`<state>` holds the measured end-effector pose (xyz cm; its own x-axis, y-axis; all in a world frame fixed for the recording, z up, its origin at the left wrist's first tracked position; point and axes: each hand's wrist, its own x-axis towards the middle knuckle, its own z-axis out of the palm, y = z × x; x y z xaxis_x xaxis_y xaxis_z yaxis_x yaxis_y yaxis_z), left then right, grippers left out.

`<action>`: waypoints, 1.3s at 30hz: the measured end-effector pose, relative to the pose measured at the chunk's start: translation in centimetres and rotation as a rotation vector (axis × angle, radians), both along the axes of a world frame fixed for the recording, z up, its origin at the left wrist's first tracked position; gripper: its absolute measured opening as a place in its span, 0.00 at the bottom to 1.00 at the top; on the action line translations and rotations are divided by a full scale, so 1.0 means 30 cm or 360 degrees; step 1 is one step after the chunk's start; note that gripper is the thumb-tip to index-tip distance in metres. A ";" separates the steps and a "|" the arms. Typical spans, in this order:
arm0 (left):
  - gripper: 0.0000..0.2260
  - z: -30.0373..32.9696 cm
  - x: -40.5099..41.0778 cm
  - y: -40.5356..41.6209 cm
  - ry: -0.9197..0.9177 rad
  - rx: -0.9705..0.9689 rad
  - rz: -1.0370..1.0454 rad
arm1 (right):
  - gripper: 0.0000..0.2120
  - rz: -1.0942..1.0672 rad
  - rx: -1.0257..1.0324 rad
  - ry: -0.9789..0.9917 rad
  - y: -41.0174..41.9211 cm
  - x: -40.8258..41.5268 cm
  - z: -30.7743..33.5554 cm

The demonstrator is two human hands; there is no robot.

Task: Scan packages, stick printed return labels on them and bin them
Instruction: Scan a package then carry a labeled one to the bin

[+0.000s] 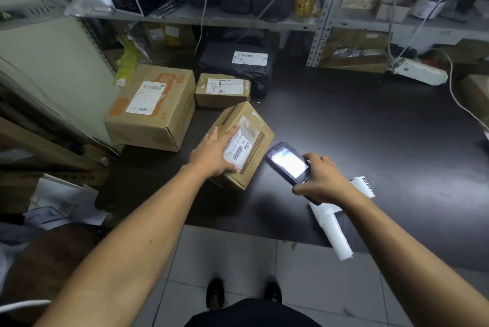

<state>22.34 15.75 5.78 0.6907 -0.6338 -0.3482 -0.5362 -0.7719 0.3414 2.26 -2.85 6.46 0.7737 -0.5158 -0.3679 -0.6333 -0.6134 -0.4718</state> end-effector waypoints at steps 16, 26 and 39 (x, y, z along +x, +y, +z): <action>0.53 -0.077 0.004 0.101 0.0339 -0.0320 0.0232 | 0.32 -0.0799 0.0110 -0.0057 0.208 0.063 -0.300; 0.51 -0.132 -0.034 0.163 0.0651 -0.0660 0.0439 | 0.34 -0.0718 0.0003 0.0159 0.219 0.062 -0.320; 0.51 -0.213 -0.069 0.238 0.0953 -0.0911 0.0525 | 0.43 -0.0160 0.1165 -0.0541 0.344 0.192 -0.219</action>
